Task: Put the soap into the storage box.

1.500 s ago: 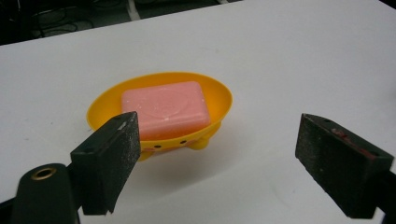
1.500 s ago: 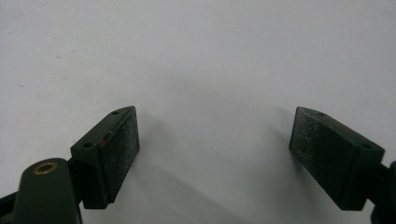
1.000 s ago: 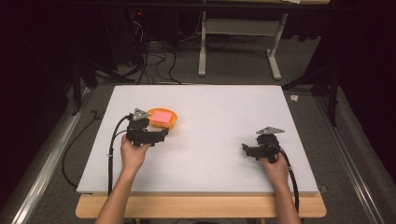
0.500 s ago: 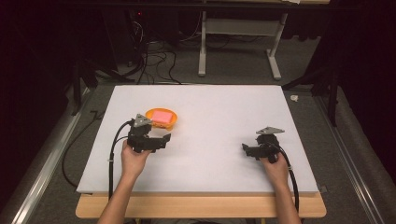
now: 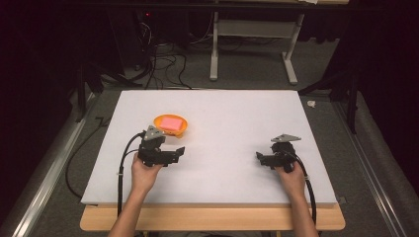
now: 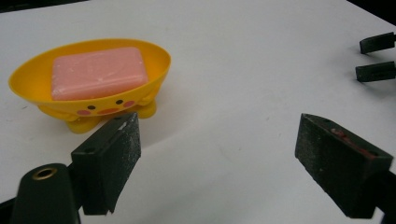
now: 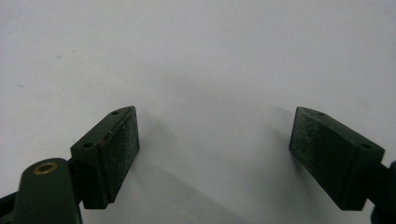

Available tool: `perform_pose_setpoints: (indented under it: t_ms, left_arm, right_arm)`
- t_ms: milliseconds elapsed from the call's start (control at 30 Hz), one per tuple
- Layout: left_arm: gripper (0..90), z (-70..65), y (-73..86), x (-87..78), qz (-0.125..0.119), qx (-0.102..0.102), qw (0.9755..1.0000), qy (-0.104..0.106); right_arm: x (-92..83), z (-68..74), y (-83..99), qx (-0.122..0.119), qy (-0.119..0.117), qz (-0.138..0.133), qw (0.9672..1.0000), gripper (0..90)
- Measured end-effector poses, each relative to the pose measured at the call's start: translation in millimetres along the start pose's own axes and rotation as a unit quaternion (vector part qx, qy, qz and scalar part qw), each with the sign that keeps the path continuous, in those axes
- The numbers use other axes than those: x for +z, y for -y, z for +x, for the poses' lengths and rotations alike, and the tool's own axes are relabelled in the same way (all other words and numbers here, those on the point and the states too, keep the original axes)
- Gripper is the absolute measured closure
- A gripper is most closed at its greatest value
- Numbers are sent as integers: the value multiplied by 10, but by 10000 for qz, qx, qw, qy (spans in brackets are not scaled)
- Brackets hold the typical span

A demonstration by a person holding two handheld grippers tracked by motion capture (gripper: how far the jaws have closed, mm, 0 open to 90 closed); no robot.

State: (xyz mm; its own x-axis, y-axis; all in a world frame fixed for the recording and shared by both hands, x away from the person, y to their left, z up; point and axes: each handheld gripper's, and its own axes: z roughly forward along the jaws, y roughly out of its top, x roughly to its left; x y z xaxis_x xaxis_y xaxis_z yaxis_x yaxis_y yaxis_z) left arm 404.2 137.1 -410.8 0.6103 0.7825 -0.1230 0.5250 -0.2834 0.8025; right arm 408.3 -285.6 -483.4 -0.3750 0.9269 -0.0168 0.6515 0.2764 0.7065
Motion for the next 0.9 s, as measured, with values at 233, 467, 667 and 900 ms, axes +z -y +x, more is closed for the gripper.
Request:
perform_pose_setpoints:
  t_ms: [233, 467, 667, 900]
  left_arm:
    - [154, -76, 67, 83, 126, 77, 9998, 119]
    - [154, -135, 116, 154, 204, 168, 9996, 101]
    - [154, -159, 166, 211, 297, 214, 9993, 99]
    - [154, -212, 210, 316, 409, 324, 9986, 69]
  right_arm:
    - [0, 0, 0, 0, 3, -1, 10000, 164]
    - [-1, 2, 0, 10, 1, 4, 10000, 164]
    - [-1, 2, 0, 18, 0, 7, 10000, 164]
    - [-1, 2, 0, 15, 1, 9, 10000, 164]
